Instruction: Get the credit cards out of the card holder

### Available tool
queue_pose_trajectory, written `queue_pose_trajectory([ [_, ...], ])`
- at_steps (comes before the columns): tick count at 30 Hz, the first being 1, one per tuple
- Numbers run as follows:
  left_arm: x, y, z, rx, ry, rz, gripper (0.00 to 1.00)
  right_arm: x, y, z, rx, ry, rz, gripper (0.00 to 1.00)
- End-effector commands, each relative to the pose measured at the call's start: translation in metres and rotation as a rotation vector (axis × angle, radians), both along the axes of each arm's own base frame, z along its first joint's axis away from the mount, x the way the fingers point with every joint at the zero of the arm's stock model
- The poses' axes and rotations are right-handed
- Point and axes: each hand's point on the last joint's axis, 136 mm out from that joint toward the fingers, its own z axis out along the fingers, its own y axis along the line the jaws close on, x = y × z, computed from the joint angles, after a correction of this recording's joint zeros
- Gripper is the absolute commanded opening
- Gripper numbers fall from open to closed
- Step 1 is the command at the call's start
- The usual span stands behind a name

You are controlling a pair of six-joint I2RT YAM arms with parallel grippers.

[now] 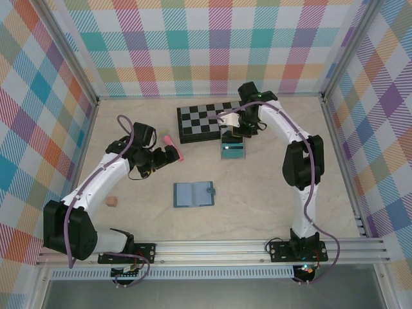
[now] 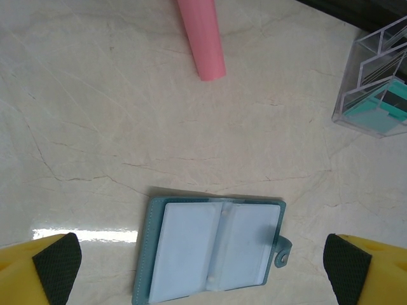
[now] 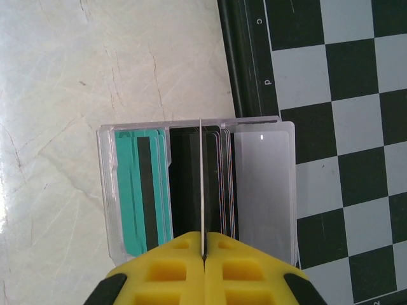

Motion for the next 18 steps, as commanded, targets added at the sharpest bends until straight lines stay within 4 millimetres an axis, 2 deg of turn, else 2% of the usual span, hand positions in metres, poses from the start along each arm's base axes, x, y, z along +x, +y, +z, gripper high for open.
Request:
queue_pose_trajectory([
  [1, 0.000, 0.002, 0.001, -0.013, 0.010, 0.005, 1.00, -0.001, -0.001, -0.010, -0.038, -0.005, 0.029, 0.00],
  [11, -0.002, 0.000, -0.002, -0.015, 0.021, -0.012, 1.00, -0.002, -0.007, -0.030, -0.102, -0.027, 0.038, 0.00],
  [18, -0.002, -0.002, -0.003, -0.032, 0.022, -0.012, 1.00, -0.003, -0.002, -0.039, -0.097, -0.011, 0.008, 0.05],
])
